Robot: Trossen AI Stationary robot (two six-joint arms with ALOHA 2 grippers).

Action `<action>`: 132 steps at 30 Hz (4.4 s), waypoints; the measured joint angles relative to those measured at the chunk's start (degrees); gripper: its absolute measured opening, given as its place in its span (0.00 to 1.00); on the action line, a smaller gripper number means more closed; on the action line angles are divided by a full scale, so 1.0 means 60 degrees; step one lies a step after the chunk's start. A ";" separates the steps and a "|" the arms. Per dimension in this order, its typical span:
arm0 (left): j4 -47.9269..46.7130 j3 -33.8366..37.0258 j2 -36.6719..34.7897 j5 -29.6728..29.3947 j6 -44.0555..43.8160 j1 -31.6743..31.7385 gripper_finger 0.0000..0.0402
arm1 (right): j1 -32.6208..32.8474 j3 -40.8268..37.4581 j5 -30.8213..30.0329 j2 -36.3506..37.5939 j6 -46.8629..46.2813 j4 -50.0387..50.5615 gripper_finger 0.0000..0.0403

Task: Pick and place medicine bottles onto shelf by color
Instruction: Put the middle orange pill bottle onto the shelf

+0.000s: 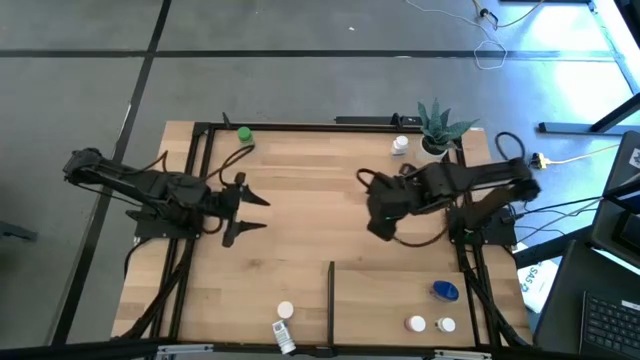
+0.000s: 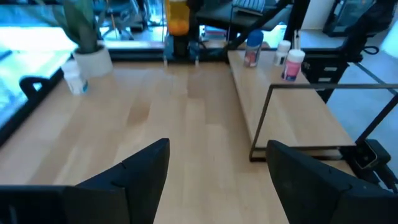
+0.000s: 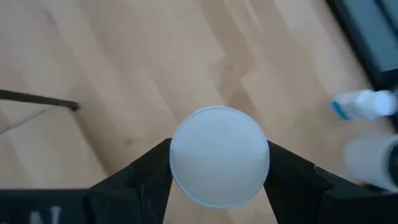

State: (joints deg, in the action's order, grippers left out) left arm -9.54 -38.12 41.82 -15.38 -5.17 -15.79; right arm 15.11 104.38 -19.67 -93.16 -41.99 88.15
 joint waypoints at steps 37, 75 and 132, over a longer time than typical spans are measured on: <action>-0.0279 -0.1401 0.0423 0.0654 -0.0318 0.0237 0.65 | 0.6000 -0.6736 -0.0266 0.2016 -0.7732 -0.5775 0.55; -0.0908 -0.1390 0.0420 0.2018 -0.0288 0.0233 0.65 | 0.6219 -0.7622 0.0467 0.1984 -0.7465 -0.6226 0.55; -0.0901 -0.1390 0.0423 0.1971 -0.0297 0.0233 0.65 | 0.6216 -0.7622 0.0462 0.1984 -0.6919 -0.6347 0.55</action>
State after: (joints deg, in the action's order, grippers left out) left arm -14.94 -46.46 44.36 -3.55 -6.95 -14.39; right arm 52.40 58.65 -16.90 -81.25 -83.50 50.07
